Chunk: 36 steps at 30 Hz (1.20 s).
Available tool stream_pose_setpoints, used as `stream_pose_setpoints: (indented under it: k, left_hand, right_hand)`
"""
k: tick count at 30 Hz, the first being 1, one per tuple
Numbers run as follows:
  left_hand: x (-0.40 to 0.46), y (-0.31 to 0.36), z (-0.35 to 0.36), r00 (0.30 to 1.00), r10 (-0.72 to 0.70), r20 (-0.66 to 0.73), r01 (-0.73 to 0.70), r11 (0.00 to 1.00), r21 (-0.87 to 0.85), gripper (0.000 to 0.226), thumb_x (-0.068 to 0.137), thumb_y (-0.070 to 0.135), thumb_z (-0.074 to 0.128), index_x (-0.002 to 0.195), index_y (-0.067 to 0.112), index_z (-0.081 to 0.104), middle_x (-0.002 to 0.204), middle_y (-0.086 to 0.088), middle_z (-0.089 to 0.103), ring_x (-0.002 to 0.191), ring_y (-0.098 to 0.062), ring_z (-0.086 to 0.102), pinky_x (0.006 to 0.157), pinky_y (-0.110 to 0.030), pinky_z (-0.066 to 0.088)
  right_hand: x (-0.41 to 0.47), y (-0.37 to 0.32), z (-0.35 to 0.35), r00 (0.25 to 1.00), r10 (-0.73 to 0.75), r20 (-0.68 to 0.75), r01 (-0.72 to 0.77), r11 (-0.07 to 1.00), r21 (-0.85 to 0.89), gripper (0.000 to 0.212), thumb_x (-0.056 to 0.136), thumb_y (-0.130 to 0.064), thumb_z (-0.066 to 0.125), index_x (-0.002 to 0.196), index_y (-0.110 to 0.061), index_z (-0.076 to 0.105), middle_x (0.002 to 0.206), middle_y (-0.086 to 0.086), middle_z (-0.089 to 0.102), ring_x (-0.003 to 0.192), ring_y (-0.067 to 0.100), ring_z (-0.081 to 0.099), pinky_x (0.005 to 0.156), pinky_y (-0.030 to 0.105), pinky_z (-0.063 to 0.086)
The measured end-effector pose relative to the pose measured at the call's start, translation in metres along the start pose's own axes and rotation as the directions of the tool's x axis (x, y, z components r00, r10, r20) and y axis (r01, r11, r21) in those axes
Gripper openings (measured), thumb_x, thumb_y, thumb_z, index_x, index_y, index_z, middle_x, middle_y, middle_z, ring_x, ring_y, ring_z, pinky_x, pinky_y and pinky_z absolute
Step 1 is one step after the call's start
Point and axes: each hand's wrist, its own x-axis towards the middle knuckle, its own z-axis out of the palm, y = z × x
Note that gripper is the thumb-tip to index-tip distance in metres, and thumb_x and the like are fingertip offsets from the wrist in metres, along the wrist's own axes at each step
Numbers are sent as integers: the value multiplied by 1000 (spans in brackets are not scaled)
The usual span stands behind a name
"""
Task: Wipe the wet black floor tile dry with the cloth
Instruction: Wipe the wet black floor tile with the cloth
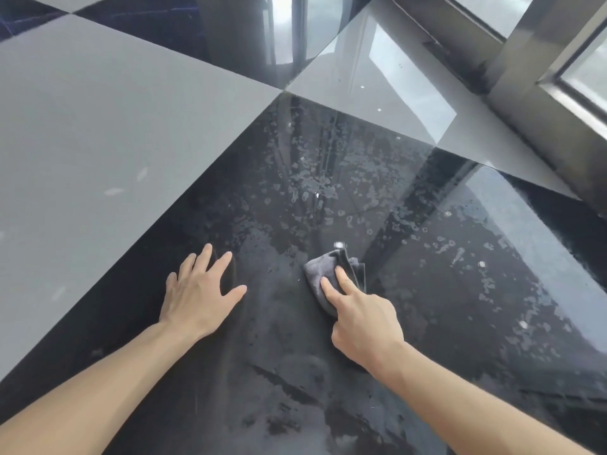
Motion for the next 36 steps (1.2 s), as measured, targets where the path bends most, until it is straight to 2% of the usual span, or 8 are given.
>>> stream_pose_setpoints:
  k: [4,7,11,15,18,24,28,36]
  left_hand:
    - [-6,-12,2,1000,-28,1,28,999,-16,69,88,56,45,146,28,23,157,-5,11,142,-25,13,110,-49,23]
    - [-12,-26,5,1000,12,-11,-11,999,38,69,88,55,44,147,27,22,157,-6,13,142,-23,13,112,-49,22]
    - [-15,-38,4,999,-10,-31,12,998,60,68,89,56,42,147,29,21,157,-6,13,143,-24,13,112,-48,21]
    - [-12,-46,4,1000,-13,13,12,998,64,66,90,58,37,147,32,16,158,-1,6,143,-20,8,113,-47,19]
    - [-9,-50,2,1000,5,2,-5,999,49,60,92,56,35,146,35,19,158,2,8,142,-18,10,112,-44,20]
    - [-10,-52,6,999,43,-19,-40,991,129,56,95,47,32,147,34,15,158,0,7,141,-20,13,112,-43,21]
    - [-9,-52,7,998,61,-20,-57,988,145,54,95,44,31,147,35,16,158,0,9,140,-20,15,111,-43,24]
    - [-13,-57,11,996,78,-45,-67,973,223,55,96,46,24,147,36,7,158,-1,6,140,-20,14,111,-46,23]
  right_hand:
    - [-39,-3,15,995,-50,81,50,999,10,77,78,-19,45,146,-34,13,158,-7,1,79,29,62,57,30,32]
    - [-47,-7,17,991,-41,125,40,999,7,77,79,-20,43,147,-33,10,158,-7,-3,82,30,62,60,29,34]
    - [-19,-22,4,999,8,36,-8,1000,5,75,78,-22,46,146,-34,18,158,-9,7,88,27,64,58,27,31]
    - [26,-36,-9,999,28,-41,-27,999,30,72,77,-20,48,144,-35,25,157,-9,14,91,26,64,58,26,33]
    - [53,-43,-14,997,33,-72,-31,999,25,72,77,-21,50,144,-34,26,157,-7,15,94,27,64,61,28,35]
    - [92,-49,-33,995,32,-97,-33,999,-7,63,79,-20,50,139,-30,34,154,-3,24,100,28,61,62,28,36]
    - [96,-55,-38,995,55,-82,-56,998,-10,65,81,-22,50,143,-27,30,154,0,23,105,29,59,65,30,37]
    - [37,-70,-7,998,11,-64,-11,1000,-7,76,78,-20,47,147,-32,16,158,-5,8,91,24,64,58,26,34]
